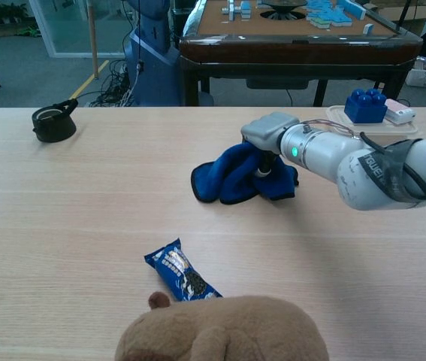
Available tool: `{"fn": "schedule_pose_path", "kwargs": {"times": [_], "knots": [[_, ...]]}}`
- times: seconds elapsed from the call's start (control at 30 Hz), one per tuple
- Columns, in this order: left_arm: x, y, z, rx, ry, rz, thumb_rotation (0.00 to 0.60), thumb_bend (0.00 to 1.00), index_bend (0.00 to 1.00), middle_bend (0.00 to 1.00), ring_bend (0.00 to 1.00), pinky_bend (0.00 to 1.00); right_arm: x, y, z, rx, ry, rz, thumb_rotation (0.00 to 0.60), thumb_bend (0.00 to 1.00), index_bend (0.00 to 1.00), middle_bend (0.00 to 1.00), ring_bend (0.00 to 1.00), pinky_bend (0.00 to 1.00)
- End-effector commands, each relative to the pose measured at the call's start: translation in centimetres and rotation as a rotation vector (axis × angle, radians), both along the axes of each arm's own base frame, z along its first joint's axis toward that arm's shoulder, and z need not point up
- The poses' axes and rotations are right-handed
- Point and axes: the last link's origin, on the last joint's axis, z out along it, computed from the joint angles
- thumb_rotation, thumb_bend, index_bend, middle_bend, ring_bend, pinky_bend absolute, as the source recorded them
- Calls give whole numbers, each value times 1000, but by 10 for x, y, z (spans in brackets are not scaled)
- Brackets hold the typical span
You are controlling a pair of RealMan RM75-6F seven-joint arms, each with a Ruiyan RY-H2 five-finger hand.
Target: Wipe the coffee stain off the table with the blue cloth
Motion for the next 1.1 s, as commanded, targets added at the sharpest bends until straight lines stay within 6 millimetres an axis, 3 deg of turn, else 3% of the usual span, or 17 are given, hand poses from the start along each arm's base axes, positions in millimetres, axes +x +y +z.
{"fn": "schedule_pose_path", "kwargs": {"times": [0.03, 0.33, 0.53, 0.8, 1.1], "knots": [[0, 0, 0, 1, 0, 1, 600, 268, 208, 163, 123, 66, 13, 18, -18, 67, -12, 44, 600, 598, 703, 665, 615, 758], [-1, -1, 2, 7, -1, 6, 600, 268, 208, 164, 123, 66, 53, 58, -40, 227, -144, 121, 600, 598, 703, 665, 615, 758], [-1, -1, 0, 2, -1, 4, 600, 268, 208, 164, 123, 66, 60, 81, -44, 307, -154, 182, 600, 595, 704, 665, 615, 758], [0, -1, 0, 1, -1, 1, 600, 268, 208, 164, 123, 66, 42, 93, -31, 356, -142, 199, 600, 595, 704, 665, 615, 758], [2, -1, -2, -7, -1, -8, 600, 268, 208, 164, 123, 66, -7, 65, 3, 262, -76, 116, 600, 595, 704, 665, 615, 758]]}}
